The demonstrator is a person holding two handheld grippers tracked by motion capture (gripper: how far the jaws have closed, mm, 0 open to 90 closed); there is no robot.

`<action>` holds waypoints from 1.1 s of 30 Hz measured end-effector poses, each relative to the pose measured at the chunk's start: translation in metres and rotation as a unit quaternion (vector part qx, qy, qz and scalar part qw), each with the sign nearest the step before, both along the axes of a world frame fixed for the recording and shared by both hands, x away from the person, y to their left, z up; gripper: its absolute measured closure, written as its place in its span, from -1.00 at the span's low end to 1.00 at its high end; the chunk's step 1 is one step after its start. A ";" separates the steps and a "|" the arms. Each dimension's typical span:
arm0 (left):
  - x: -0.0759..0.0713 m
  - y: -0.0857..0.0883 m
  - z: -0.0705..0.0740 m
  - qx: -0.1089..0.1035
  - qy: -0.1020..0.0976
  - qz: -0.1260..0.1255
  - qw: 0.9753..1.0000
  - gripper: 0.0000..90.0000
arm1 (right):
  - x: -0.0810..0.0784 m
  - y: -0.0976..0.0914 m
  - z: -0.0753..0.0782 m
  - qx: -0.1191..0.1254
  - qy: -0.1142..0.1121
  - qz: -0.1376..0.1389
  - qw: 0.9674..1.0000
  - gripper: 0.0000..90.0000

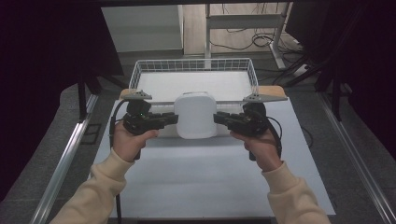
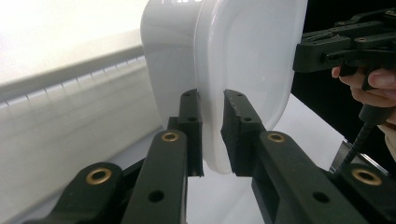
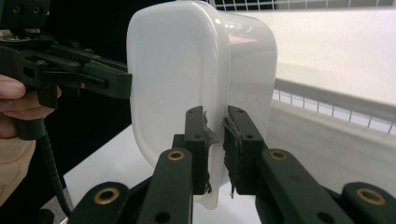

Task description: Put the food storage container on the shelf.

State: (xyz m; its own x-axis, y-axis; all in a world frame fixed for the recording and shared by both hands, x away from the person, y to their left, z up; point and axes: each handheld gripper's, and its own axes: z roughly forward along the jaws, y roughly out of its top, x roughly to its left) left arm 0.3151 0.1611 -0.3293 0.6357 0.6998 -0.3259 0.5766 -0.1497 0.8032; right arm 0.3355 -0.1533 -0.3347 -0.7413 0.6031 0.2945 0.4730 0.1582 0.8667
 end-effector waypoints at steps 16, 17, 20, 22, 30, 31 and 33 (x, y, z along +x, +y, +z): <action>0.027 0.007 0.035 0.007 -0.011 0.003 1.000 0.76 | 0.025 0.008 0.036 0.002 -0.023 0.001 1.000 0.78; 0.029 0.007 0.037 0.008 -0.011 0.004 1.000 0.75 | 0.027 0.008 0.038 0.001 -0.024 0.000 1.000 0.78; 0.036 0.008 0.042 0.012 -0.011 0.004 1.000 0.75 | 0.036 0.011 0.046 -0.004 -0.022 -0.001 1.000 0.78; 0.041 0.009 0.045 0.013 -0.009 0.003 1.000 0.75 | 0.038 0.011 0.048 -0.006 -0.022 -0.002 1.000 0.78; 0.062 0.014 0.056 0.006 0.000 0.000 1.000 0.75 | 0.057 0.016 0.058 -0.002 -0.011 -0.003 1.000 0.78; 0.069 0.016 0.058 0.004 0.003 -0.004 1.000 0.75 | 0.063 0.016 0.060 -0.001 -0.006 -0.003 1.000 0.78; 0.075 0.017 0.059 -0.001 0.011 -0.008 1.000 0.76 | 0.069 0.016 0.061 0.001 0.001 -0.004 1.000 0.77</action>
State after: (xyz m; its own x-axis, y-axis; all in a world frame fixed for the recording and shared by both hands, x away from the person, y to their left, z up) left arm 0.3901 0.1783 -0.2706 0.6392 0.6894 -0.3409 0.5916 -0.1576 0.7907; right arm 0.4049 -0.1369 -0.2739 -0.7360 0.6082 0.2972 0.4754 0.1518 0.8666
